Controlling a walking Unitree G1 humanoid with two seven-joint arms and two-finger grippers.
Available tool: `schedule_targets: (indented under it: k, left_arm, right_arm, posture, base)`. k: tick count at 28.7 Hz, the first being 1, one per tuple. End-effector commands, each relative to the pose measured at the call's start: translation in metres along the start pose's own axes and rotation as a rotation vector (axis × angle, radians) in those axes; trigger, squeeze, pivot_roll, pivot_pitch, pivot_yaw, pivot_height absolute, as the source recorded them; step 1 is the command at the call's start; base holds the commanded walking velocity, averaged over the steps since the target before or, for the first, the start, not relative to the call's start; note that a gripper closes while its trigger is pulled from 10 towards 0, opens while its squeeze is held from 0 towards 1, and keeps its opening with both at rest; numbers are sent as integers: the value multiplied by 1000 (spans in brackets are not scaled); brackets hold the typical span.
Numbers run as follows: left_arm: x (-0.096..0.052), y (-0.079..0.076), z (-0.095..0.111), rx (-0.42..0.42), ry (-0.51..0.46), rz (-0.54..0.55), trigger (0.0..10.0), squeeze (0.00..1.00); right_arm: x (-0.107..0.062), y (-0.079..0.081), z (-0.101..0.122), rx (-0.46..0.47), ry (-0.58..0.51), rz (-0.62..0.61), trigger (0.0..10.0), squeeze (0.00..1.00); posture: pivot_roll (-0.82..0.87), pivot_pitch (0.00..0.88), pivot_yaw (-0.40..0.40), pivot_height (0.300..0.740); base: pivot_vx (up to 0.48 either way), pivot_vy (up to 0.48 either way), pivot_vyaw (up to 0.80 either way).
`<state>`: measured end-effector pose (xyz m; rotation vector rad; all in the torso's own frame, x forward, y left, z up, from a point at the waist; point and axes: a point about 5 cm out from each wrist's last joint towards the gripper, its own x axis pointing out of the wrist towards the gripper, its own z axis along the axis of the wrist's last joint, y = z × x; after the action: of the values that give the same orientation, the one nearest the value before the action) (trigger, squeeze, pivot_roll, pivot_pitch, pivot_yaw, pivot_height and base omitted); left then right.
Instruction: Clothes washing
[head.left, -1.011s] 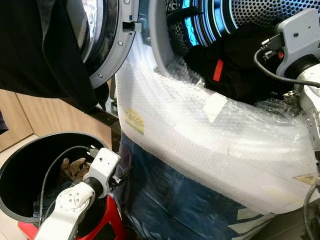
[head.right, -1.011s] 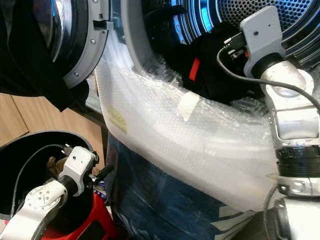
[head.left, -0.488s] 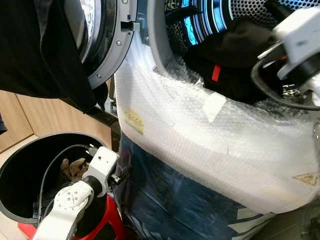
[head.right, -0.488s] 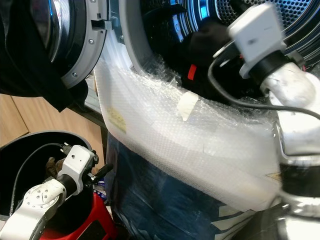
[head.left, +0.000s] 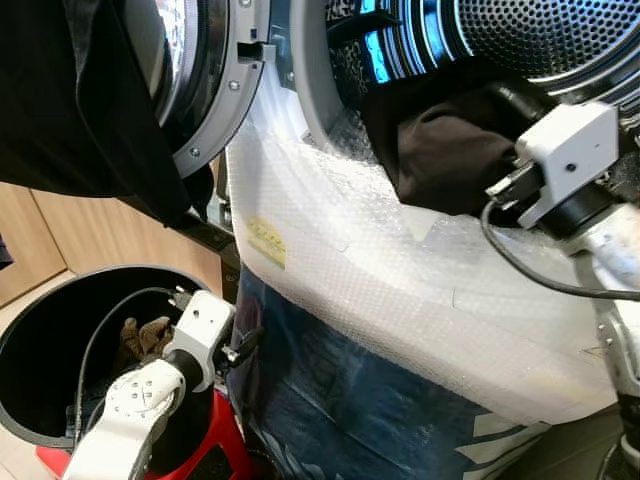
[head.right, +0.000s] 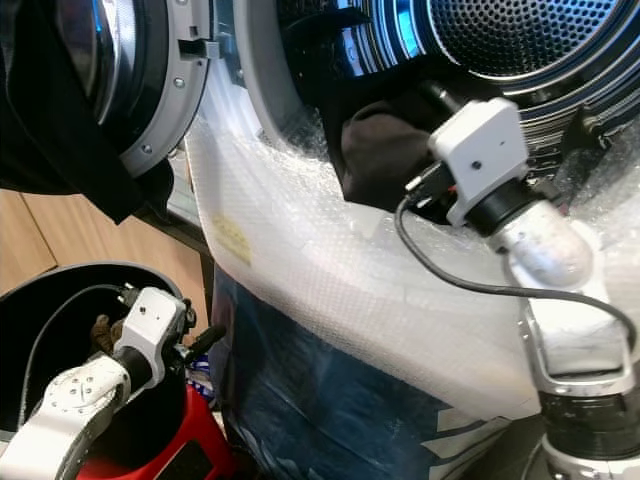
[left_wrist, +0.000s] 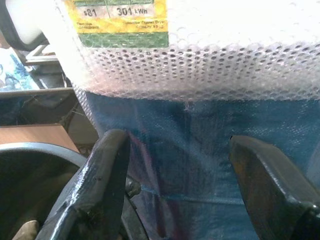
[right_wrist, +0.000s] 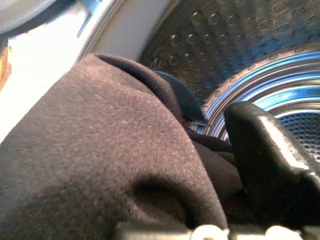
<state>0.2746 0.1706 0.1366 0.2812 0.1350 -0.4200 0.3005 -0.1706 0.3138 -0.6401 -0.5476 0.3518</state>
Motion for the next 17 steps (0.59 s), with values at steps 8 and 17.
schedule_targets:
  k: [8, 17]
  left_arm:
    - [0, -3, 7, 14, -20, -22, 10000, 0]
    - [2, -4, 7, 9, -21, -32, 10000, 0]
  right_arm:
    - [-17, -1, 4, 117, -31, -164, 10000, 0]
    - [-48, 3, 14, 691, -164, -127, 10000, 0]
  posture:
    - [140, 47, -123, 740]
    - [116, 47, -116, 740]
  base:
    - [0, 0, 0]
    - [0, 0, 0]
